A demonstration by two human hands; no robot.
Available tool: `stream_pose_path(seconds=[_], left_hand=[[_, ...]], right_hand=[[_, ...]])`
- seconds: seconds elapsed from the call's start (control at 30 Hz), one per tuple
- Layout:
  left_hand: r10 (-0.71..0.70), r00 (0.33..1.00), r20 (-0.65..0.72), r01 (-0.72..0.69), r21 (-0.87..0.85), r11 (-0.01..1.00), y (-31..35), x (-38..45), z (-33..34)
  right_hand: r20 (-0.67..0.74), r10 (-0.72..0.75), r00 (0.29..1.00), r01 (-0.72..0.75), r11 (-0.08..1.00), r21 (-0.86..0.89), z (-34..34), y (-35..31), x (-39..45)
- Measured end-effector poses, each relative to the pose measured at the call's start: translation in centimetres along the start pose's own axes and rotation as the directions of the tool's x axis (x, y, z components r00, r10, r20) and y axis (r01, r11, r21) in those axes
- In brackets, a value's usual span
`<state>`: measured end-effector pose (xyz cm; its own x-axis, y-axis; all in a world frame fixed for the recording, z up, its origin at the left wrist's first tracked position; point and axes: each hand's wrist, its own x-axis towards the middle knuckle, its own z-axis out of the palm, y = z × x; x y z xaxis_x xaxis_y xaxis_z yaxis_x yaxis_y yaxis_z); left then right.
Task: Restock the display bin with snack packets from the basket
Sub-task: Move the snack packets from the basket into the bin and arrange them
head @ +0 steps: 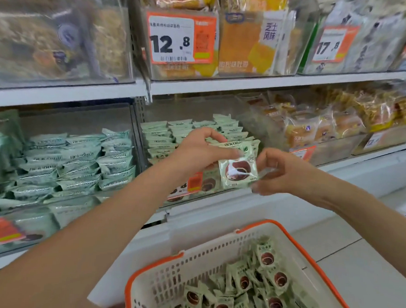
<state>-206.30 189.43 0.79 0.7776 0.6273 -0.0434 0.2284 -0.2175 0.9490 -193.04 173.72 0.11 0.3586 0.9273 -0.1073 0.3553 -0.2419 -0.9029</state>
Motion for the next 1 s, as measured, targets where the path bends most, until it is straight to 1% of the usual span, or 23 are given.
stream_pose_path(seconds=[0.07, 0.13, 0.17, 0.23, 0.27, 0.3, 0.33, 0.37, 0.4, 0.43, 0.47, 0.5, 0.53, 0.57, 0.6, 0.63, 0.67, 0.73, 0.77, 0.83, 0.87, 0.9, 1.0], left_hand=[[0.045, 0.999, -0.002, -0.045, 0.022, 0.999, 0.0, -0.2, 0.7], [0.092, 0.996, 0.018, -0.093, 0.081, 0.992, 0.3, -0.6, 1.2], [0.119, 0.992, 0.035, -0.123, 0.121, 0.985, 0.5, -0.8, 1.5], [0.146, 0.987, 0.073, -0.157, 0.172, 0.973, 0.4, -0.9, 1.8], [0.132, 0.988, 0.075, -0.141, 0.132, 0.981, 0.3, -0.9, 2.0], [0.090, 0.993, 0.071, -0.093, 0.036, 0.995, 0.3, -0.9, 2.1], [0.033, 0.997, 0.065, -0.028, -0.082, 0.996, 0.4, -0.7, 2.0], [-0.017, 0.998, 0.065, 0.028, -0.170, 0.985, 0.4, -0.7, 1.8], [-0.035, 0.998, 0.056, 0.043, -0.159, 0.986, 0.3, -0.6, 1.5], [-0.004, 0.999, 0.035, 0.004, -0.003, 1.000, -0.1, -0.4, 1.1], [0.071, 0.997, 0.036, -0.078, 0.285, 0.955, -0.9, -0.3, 0.6], [0.144, 0.987, 0.074, -0.159, 0.623, 0.766, -1.8, -0.3, 0.2], [0.186, 0.973, 0.136, -0.214, 0.831, 0.514, -2.9, -0.2, -0.1], [0.179, 0.965, 0.189, -0.239, 0.916, 0.321, -3.9, 0.0, -0.4], [0.145, 0.965, 0.219, -0.248, 0.941, 0.231, -4.8, 0.4, -0.5], [0.116, 0.967, 0.227, -0.248, 0.944, 0.216, -5.4, 0.6, -0.7], [0.115, 0.967, 0.227, -0.248, 0.943, 0.224, -5.8, 0.9, -1.0], [0.150, 0.962, 0.229, -0.258, 0.940, 0.224, -6.2, 1.0, -1.5], [0.165, 0.958, 0.235, -0.268, 0.936, 0.226, -6.5, 1.1, -1.6], [0.192, 0.951, 0.241, -0.286, 0.923, 0.258, -7.1, 1.0, -1.9], [0.200, 0.949, 0.242, -0.290, 0.920, 0.263, -7.3, 0.9, -2.0], [0.211, 0.948, 0.240, -0.291, 0.920, 0.262, -7.5, 0.9, -2.1], [0.239, 0.944, 0.230, -0.292, 0.918, 0.269, -8.0, 0.7, -2.1]], right_hand=[[0.000, 0.021, 1.000, -0.021, 0.997, -0.079, 0.7, 0.4, 0.4], [-0.053, 0.047, 0.997, -0.050, 0.997, -0.054, 0.7, 0.1, 0.9], [-0.082, 0.038, 0.996, -0.041, 0.998, -0.038, 0.6, -0.2, 1.1], [-0.090, -0.056, 0.994, 0.044, 0.990, -0.136, 0.4, -0.8, 1.2], [-0.052, -0.107, 0.993, 0.095, 0.975, -0.200, 0.3, -1.2, 1.1], [-0.014, -0.138, 0.990, 0.130, 0.959, -0.251, 0.1, -1.5, 1.2], [-0.002, -0.142, 0.990, 0.135, 0.946, -0.296, -0.4, -1.7, 1.3], [-0.024, -0.133, 0.991, 0.117, 0.931, -0.346, -1.1, -1.8, 1.6], [-0.073, -0.118, 0.990, 0.079, 0.913, -0.401, -2.2, -1.8, 2.2], [-0.136, -0.107, 0.985, 0.035, 0.894, -0.446, -3.5, -1.8, 2.9], [-0.198, -0.107, 0.974, 0.000, 0.879, -0.476, -4.8, -1.8, 3.7], [-0.248, -0.120, 0.961, -0.019, 0.870, -0.493, -5.8, -1.8, 4.6], [-0.282, -0.137, 0.950, -0.026, 0.861, -0.507, -6.6, -1.8, 5.7], [-0.296, -0.150, 0.943, -0.031, 0.848, -0.528, -7.1, -1.7, 6.9], [-0.288, -0.162, 0.944, -0.030, 0.825, -0.564, -7.3, -1.6, 8.1], [-0.266, -0.182, 0.947, -0.027, 0.778, -0.628, -7.3, -1.4, 9.3], [-0.231, -0.209, 0.950, -0.015, 0.712, -0.702, -7.2, -1.0, 10.6], [-0.155, -0.213, 0.965, 0.000, 0.588, -0.809, -7.1, 0.1, 13.1], [-0.120, -0.178, 0.977, -0.001, 0.554, -0.832, -7.0, 0.5, 13.9], [-0.034, -0.034, 0.999, -0.013, 0.494, -0.869, -6.7, 1.1, 15.0], [0.009, 0.035, 0.999, -0.007, 0.445, -0.895, -6.4, 1.2, 15.1], [0.038, 0.071, 0.997, 0.007, 0.391, -0.920, -6.0, 1.4, 15.2], [0.049, 0.050, 0.998, 0.035, 0.252, -0.967, -5.4, 2.5, 15.7]])
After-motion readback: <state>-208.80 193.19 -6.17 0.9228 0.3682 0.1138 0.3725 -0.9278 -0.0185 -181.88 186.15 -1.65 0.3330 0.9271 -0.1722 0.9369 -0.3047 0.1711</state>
